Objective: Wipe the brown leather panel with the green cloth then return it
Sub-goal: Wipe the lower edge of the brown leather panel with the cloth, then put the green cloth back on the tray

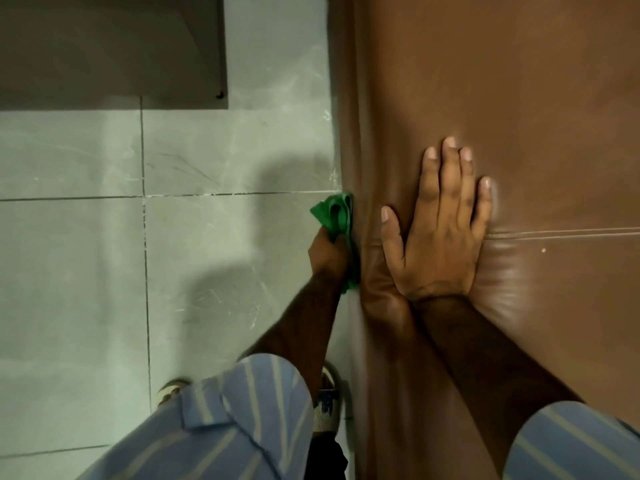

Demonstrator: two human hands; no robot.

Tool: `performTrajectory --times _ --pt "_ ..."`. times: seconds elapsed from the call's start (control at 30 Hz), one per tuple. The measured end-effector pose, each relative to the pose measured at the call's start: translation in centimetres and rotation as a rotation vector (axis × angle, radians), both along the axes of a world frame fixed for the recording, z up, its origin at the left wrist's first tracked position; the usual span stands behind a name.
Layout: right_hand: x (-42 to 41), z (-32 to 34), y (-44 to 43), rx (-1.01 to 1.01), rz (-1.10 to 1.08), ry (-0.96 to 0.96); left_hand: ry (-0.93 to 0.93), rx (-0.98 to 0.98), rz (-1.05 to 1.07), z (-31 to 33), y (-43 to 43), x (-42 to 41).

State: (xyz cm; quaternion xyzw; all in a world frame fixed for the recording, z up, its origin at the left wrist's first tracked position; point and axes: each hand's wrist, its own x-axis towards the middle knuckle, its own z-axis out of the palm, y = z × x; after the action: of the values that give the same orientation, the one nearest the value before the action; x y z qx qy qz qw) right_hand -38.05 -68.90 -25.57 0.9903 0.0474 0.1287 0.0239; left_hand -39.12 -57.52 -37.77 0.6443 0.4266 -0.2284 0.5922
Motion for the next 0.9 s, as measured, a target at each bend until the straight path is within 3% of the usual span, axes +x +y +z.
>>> performTrajectory --times 0.1,0.17,0.27,0.43,0.53,0.67,0.8,0.9 --pt "0.0 0.2 0.1 0.002 0.001 0.003 -0.136 -0.058 0.12 1.6 -0.9 -4.6" --pt "0.0 0.4 0.2 0.001 0.002 0.006 -0.034 -0.102 0.087 1.8 -1.2 -10.3" --pt "0.0 0.6 0.2 0.005 0.001 0.007 0.113 -0.059 -0.133 1.2 -0.4 -15.1" --pt "0.1 0.8 0.4 0.015 0.005 -0.012 0.217 0.056 -0.293 0.0 -0.7 -10.0" --pt "0.3 1.3 0.7 0.013 -0.003 0.018 0.123 0.016 -0.346 1.9 0.6 -9.5" --pt "0.9 3.6 1.7 0.1 -0.049 0.112 0.091 0.079 -0.604 6.8 6.1 -10.9" --pt "3.6 7.4 4.0 0.254 -0.206 0.315 0.06 0.287 -0.595 13.3 14.2 -8.4" --pt "7.2 11.1 7.3 0.366 -0.11 0.491 -0.008 0.443 -0.525 18.9 21.7 -3.6"
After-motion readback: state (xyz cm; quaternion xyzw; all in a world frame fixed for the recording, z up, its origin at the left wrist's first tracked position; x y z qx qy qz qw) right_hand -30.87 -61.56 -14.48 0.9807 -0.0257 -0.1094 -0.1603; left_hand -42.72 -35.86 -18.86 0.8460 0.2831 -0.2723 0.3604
